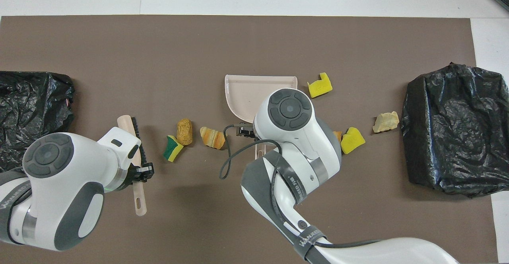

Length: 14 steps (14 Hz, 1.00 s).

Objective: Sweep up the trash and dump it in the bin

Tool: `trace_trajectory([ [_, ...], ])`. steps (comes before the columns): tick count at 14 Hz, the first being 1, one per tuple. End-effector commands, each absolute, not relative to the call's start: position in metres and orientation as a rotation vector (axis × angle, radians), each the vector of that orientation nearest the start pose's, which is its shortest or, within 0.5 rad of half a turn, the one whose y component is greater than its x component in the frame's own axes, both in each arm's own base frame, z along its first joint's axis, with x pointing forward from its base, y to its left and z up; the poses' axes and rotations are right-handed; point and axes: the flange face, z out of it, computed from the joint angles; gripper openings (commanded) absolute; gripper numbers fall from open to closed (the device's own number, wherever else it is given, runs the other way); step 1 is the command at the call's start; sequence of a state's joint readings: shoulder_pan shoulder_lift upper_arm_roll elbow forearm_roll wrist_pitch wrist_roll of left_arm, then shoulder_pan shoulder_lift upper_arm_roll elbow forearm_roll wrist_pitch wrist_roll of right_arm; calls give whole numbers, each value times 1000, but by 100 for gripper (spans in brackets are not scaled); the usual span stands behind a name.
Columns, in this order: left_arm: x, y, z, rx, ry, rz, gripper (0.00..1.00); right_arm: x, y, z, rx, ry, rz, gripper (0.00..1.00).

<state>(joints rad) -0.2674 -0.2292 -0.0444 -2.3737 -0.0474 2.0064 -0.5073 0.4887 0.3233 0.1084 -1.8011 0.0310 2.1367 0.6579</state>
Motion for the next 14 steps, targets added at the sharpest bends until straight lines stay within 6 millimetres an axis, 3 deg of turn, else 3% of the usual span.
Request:
trace_trajectory([
  [1, 424, -140, 403, -3098, -335, 190, 0, 510, 353, 362, -3090, 140, -2, 100],
  [4, 424, -139, 400, -3095, -335, 201, 0, 507, 351, 360, -3106, 108, -8, 75],
  [9, 424, -140, 400, -3097, -337, 192, 0, 511, 352, 355, -3110, 77, -55, 69],
  [12, 425, -138, 400, -3097, -342, 193, 0, 515, 352, 353, -3114, 59, -74, 58],
  [14, 425, -139, 400, -3098, -340, 190, 0, 515, 353, 354, -3110, 42, -82, 44],
])
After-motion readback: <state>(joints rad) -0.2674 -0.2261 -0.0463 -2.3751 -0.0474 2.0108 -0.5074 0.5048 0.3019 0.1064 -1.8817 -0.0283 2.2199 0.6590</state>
